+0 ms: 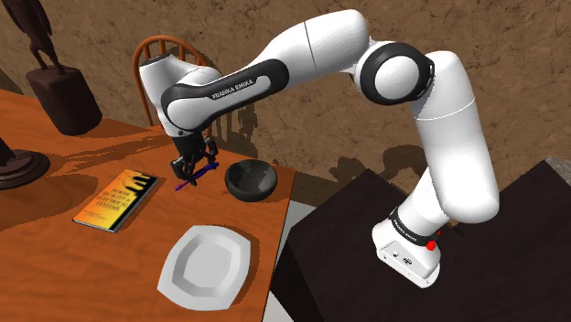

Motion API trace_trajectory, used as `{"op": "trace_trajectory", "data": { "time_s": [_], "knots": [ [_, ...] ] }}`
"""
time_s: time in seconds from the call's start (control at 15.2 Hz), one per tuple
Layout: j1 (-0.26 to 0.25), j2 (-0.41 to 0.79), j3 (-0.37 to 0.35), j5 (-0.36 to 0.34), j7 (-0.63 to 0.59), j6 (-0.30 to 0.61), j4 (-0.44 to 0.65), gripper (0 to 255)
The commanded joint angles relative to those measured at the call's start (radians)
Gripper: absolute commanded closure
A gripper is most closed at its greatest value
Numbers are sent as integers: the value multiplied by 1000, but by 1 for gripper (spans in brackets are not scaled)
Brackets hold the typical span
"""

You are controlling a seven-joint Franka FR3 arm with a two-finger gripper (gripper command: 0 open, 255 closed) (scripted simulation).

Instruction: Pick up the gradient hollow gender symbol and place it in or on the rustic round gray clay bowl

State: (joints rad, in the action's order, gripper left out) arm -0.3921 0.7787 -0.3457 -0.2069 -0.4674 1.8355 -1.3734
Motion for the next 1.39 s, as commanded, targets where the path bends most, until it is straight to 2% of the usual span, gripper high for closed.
{"op": "trace_trajectory", "data": {
  "time_s": [0.0,0.33,0.79,1.25,1.32],
  "knots": [
    [1,-13,-3,4,2,-20,7,255],
    [3,-41,-8,12,4,-62,22,255],
    [141,-302,-21,52,80,102,-399,255],
    [255,-528,-9,99,203,213,-721,255],
    [253,-519,-7,96,200,225,-724,255]
  ]
}}
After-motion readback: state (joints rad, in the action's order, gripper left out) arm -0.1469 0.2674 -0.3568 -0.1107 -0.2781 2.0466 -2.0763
